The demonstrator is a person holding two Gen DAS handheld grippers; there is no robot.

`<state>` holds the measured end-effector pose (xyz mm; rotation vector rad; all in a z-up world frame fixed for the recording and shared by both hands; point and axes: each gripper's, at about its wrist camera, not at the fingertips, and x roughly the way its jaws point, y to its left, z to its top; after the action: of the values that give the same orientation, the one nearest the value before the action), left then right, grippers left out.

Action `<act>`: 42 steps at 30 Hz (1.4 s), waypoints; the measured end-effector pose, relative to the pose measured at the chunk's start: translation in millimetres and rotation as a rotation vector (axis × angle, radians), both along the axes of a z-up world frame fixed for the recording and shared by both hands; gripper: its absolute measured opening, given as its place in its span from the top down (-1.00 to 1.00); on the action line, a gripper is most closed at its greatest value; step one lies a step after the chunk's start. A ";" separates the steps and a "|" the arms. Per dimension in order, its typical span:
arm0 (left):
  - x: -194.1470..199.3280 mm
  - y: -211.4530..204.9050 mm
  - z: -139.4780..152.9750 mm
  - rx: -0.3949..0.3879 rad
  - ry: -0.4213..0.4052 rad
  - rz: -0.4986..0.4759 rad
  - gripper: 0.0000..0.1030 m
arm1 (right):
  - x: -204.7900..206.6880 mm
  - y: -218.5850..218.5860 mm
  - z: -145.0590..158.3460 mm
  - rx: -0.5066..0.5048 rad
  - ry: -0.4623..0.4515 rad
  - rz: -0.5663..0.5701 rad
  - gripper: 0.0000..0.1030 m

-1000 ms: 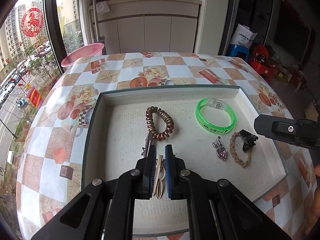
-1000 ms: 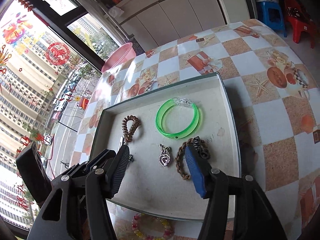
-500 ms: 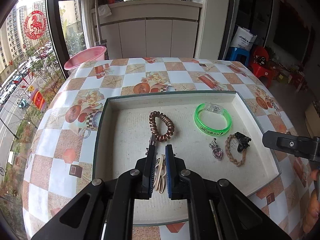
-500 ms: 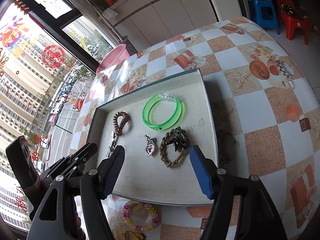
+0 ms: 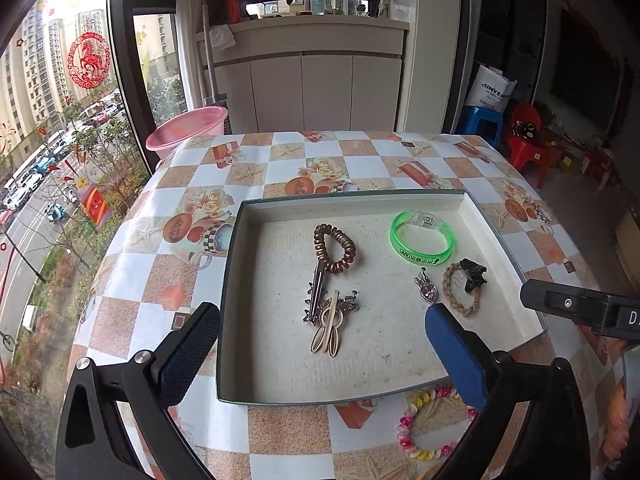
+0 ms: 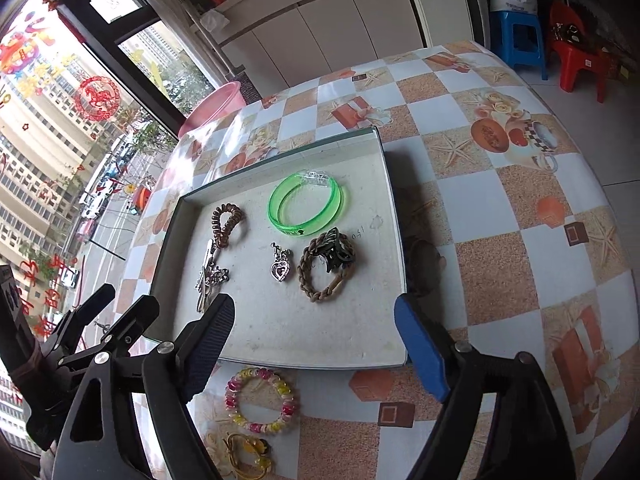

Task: Organize jewelry
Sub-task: 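Withdraw both open tools from the tray toward the beaded bracelet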

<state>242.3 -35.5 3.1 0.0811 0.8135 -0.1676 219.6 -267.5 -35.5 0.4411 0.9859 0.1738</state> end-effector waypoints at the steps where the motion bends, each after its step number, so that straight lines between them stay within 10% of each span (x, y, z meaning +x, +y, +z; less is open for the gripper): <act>1: -4.1 1.3 2.2 -0.002 -0.003 0.000 -1.00 | -1.7 0.9 -0.7 -0.010 0.004 -0.002 -0.69; 42: -128.0 26.6 -39.2 -0.020 0.084 -0.002 -1.00 | -101.3 29.0 -9.0 -0.159 0.034 0.098 -0.75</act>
<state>114.3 -8.9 -36.1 0.0565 0.8950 -0.1818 118.3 -238.5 -44.6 0.2507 1.0476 0.1753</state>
